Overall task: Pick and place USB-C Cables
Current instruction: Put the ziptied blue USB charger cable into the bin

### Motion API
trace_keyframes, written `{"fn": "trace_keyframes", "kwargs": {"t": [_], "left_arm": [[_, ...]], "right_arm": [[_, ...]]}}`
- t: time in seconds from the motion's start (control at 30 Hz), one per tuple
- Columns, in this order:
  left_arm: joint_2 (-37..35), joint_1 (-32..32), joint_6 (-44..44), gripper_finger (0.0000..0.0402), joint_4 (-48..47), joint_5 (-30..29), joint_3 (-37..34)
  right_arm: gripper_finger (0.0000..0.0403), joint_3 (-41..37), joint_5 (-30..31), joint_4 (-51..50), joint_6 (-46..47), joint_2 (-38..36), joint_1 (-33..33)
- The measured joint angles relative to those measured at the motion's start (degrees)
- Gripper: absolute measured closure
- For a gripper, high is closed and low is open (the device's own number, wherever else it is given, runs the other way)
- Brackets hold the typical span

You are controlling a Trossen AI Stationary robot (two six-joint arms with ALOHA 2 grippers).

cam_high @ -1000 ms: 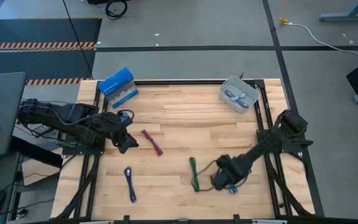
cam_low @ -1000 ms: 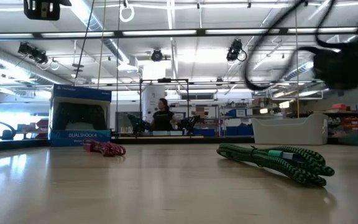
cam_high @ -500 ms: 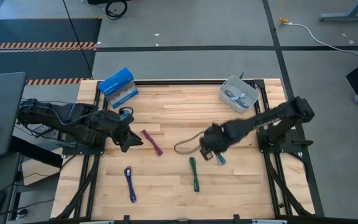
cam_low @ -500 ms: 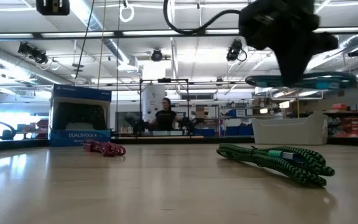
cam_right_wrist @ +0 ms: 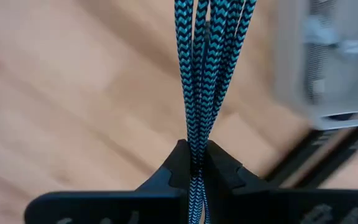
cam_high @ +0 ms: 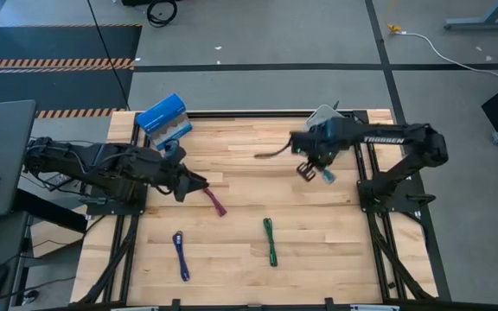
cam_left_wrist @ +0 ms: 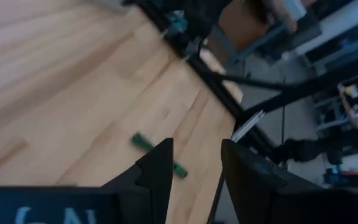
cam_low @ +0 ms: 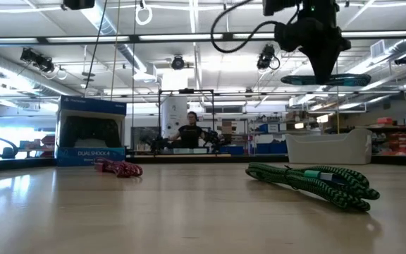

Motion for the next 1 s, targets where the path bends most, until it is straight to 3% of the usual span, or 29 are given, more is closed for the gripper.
{"fn": "trace_keyframes", "kwargs": {"t": [0.47,1.0], "left_arm": [[0.0,-0.1,0.0,0.026,10.4,-6.9,0.0],[0.0,0.7,0.2,0.026,11.6,-8.3,0.0]], "right_arm": [[0.038,0.0,6.0,-1.0,-24.5,0.9,-21.5],[0.038,0.0,5.7,3.9,-38.8,4.4,-32.3]]}}
